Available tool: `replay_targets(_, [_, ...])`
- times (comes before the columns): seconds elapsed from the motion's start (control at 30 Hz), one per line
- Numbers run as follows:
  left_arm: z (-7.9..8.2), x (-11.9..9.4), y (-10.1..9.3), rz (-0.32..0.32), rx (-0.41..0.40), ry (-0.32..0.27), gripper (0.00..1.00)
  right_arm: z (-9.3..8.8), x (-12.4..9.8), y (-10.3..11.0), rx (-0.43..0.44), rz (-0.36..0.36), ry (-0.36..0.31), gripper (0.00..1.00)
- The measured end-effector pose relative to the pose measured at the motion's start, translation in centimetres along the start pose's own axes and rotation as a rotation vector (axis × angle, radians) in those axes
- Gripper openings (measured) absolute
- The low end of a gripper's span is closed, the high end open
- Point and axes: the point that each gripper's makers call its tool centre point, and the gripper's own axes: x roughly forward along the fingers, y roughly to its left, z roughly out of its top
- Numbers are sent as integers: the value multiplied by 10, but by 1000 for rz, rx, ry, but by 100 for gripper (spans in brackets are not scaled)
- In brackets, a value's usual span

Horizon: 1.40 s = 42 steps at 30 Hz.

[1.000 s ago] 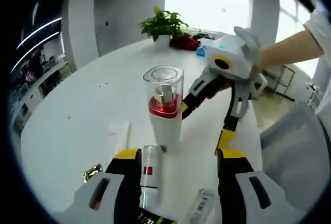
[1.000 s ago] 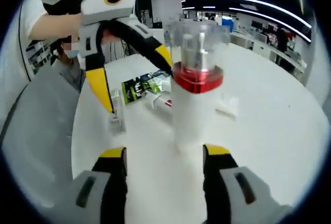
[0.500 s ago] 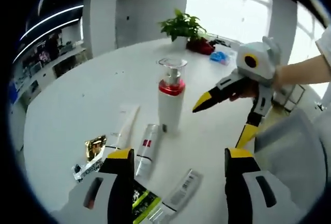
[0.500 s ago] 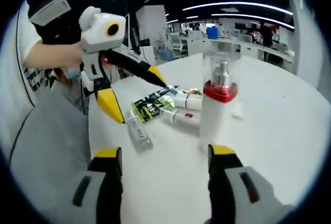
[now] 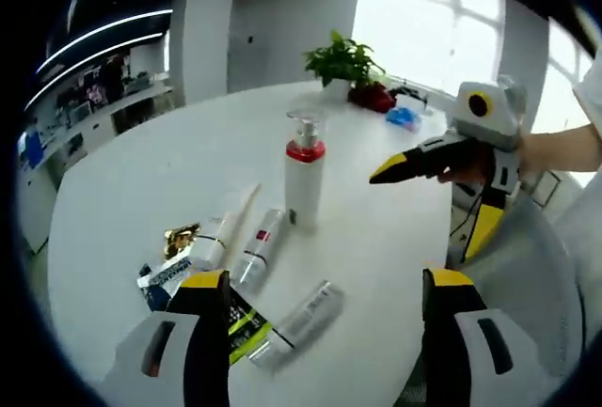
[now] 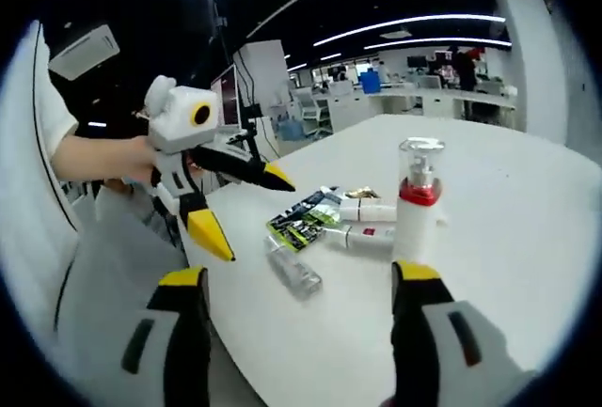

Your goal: Arrange the skincare products in the storage area until every visible bottle or jar stands upright without overlapping.

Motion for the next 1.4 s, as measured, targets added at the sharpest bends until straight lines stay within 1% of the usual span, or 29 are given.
replay_targets(0.07, [-4, -6, -1, 17, -10, -4, 86, -1, -4, 5, 8, -6, -7, 81])
replay_targets(0.13, [-6, -11, -1, 42, -16, -13, 90, -2, -8, 12, 39, 1, -17, 81])
replay_targets(0.17, [-7, -15, -1, 60, -28, -25, 92, -3, -10, 15, 54, 7, -19, 82])
replay_targets(0.2, [-9, -18, -1, 64, -38, -30, 93, -4, -12, 19, 56, 6, -23, 83])
replay_targets(0.33, [-17, -30, -4, 87, -77, -38, 94, -4, -19, 27, 86, -2, -45, 84])
replay_targets(0.5, [-27, -44, -8, 125, -98, -36, 95, -3, -25, 33, 101, -21, -63, 85])
replay_targets(0.63, [-33, -55, -14, 144, -109, -41, 96, -1, -30, 36, 113, -63, -81, 85])
replay_targets(0.7, [-39, -60, -17, 150, -124, -38, 96, 5, -34, 34, 126, -100, -112, 85])
replay_targets(0.77, [-44, -64, -20, 158, -133, -41, 97, 8, -36, 37, 143, -110, -136, 85])
replay_targets(0.87, [-48, -69, -22, 168, -144, -51, 97, 1, -37, 40, 141, -118, -123, 85])
replay_targets(0.97, [-47, -73, -24, 182, -128, -70, 97, -5, -37, 46, 137, -107, -107, 85])
replay_targets(1.07, [-44, -77, -24, 183, -136, -98, 97, -5, -38, 47, 128, -110, -103, 85])
replay_targets(1.13, [-43, -79, -22, 200, -141, -110, 97, -4, -38, 45, 133, -116, -108, 84])
replay_targets(1.17, [-44, -81, -20, 213, -145, -113, 97, -5, -37, 45, 133, -117, -105, 84])
replay_targets(1.27, [-45, -82, -21, 213, -161, -116, 97, -6, -37, 45, 124, -118, -93, 84])
replay_targets(1.4, [-48, -83, -21, 227, -151, -114, 97, -8, -36, 46, 120, -117, -80, 83])
